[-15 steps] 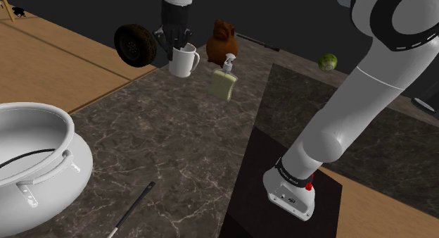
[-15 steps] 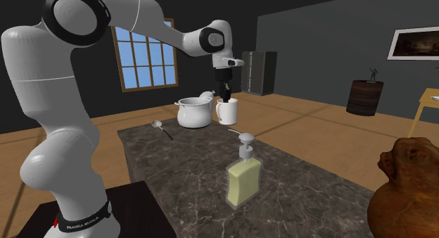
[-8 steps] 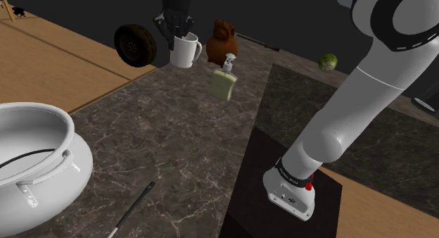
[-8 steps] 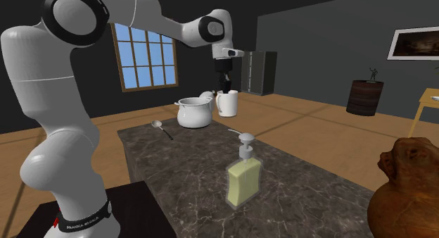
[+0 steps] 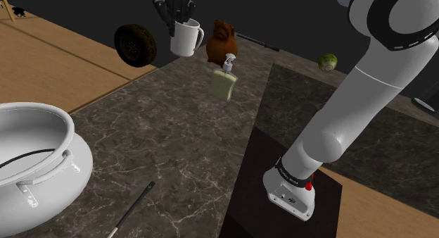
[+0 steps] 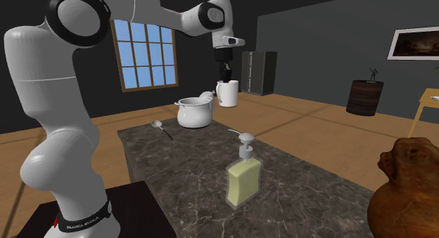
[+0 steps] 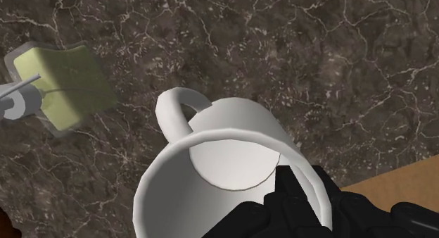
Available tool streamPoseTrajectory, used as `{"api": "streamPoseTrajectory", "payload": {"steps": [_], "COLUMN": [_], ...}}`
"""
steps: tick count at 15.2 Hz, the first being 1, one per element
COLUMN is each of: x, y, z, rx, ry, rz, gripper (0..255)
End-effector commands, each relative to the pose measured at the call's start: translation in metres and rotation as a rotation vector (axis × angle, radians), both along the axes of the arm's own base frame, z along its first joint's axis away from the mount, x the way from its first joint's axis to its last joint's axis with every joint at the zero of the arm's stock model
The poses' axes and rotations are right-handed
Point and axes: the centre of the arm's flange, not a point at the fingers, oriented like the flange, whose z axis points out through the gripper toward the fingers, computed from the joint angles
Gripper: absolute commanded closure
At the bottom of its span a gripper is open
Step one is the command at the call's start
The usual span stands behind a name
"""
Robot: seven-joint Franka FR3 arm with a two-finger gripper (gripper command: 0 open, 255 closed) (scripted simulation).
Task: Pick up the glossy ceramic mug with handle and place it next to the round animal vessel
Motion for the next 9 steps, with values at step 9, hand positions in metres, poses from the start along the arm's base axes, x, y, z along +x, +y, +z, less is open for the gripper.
{"api": "streamPoseTrajectory", "payload": {"steps": [9], "x": [-0.001], "y": [-0.001], "z": [0.053], "rx": [0.000], "ry": [0.000], "rz": [0.000], "gripper": [255]}}
